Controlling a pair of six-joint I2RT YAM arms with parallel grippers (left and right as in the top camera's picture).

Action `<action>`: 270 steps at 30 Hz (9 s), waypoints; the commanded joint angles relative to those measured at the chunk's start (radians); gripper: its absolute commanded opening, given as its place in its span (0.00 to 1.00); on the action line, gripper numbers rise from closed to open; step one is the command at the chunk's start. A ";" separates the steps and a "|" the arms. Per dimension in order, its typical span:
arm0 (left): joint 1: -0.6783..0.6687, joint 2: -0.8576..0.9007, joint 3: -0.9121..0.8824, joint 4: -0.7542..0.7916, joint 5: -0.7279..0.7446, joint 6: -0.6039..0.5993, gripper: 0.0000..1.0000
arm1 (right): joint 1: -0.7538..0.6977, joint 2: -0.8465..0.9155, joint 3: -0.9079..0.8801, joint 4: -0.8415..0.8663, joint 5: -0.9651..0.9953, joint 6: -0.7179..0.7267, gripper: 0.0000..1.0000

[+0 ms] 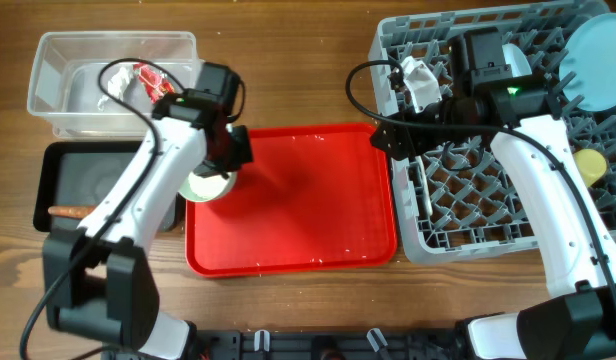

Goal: Sort waste into correct bins and load items into the dishwasher rack

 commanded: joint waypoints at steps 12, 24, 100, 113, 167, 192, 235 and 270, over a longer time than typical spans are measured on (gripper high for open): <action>0.594 -0.076 -0.025 0.005 0.742 0.428 0.04 | 0.002 -0.003 0.002 -0.031 -0.019 -0.004 0.72; 0.798 0.122 -0.102 0.077 1.063 0.507 0.04 | 0.002 -0.003 0.002 -0.075 -0.005 -0.004 0.71; -0.127 -0.047 -0.136 0.267 0.223 0.048 0.04 | 0.002 -0.003 0.002 -0.187 0.079 0.003 0.66; -0.248 0.063 -0.136 0.335 0.055 0.001 0.06 | 0.002 -0.003 0.002 -0.205 0.079 0.006 0.66; 0.624 -0.428 0.013 -0.146 0.014 -0.026 0.95 | 0.122 -0.037 0.102 0.272 1.026 0.277 0.04; 0.624 -0.428 0.013 -0.139 0.014 -0.026 0.96 | 0.059 0.460 0.082 0.415 1.677 0.249 0.04; 0.577 -0.427 0.013 -0.089 0.110 0.048 1.00 | 0.063 0.052 0.085 0.096 0.631 0.467 0.60; 0.233 -1.173 -0.418 0.079 0.063 0.200 1.00 | -0.244 -0.753 -0.421 0.111 0.284 0.233 1.00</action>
